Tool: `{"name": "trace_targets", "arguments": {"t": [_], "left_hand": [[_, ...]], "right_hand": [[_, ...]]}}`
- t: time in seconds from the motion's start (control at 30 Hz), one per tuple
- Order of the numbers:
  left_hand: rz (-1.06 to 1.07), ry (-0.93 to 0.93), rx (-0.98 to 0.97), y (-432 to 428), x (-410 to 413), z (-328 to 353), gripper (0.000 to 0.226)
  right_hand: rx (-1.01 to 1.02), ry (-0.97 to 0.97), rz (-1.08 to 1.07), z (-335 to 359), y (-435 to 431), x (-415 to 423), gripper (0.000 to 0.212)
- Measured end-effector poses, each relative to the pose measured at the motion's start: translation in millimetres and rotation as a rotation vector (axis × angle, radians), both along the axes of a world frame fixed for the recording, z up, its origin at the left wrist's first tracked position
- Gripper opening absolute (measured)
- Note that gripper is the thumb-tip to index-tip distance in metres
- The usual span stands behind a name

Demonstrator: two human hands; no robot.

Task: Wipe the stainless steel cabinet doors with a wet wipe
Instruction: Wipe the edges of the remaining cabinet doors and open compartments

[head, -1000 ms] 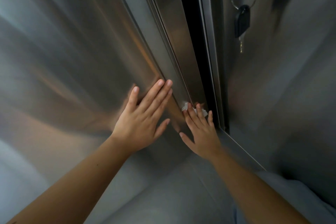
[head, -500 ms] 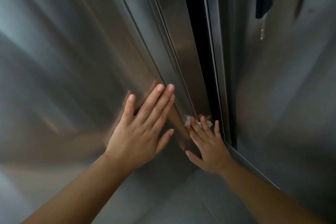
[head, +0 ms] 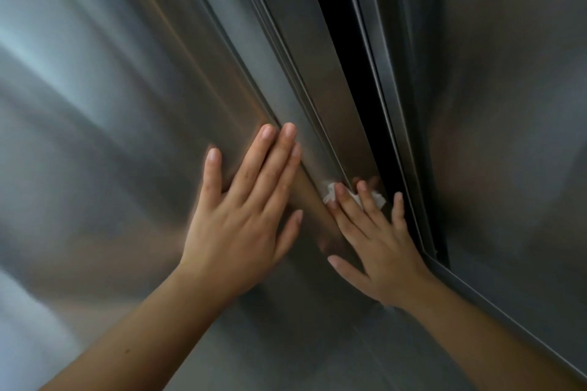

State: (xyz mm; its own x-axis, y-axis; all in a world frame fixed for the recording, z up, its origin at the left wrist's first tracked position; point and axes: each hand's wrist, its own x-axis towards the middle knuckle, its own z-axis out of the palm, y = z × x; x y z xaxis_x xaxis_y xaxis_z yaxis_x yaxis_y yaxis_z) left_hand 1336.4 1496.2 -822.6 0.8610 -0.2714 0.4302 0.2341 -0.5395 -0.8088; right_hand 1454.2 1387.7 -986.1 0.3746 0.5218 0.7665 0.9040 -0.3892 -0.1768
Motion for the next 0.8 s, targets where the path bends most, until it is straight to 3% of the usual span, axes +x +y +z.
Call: {"name": "trace_targets", "arguments": {"t": [0.23,0.4,0.53,0.8], "left_hand": [[0.002,0.005,0.021,0,1,2,0.068],[0.002,-0.001,0.014,0,0,0,0.067],[0.011,-0.008,0.035,1,0,-1,0.066],[0.003,-0.018,0.044,3,2,-2,0.065]], "right_hand": [[0.193,0.084,0.028,21,15,-6,0.073],[0.043,0.09,0.022,-25,3,-9,0.077],[-0.081,0.046,0.022,-45,-8,-4,0.068],[0.008,0.009,0.011,-13,1,0,0.072]]}}
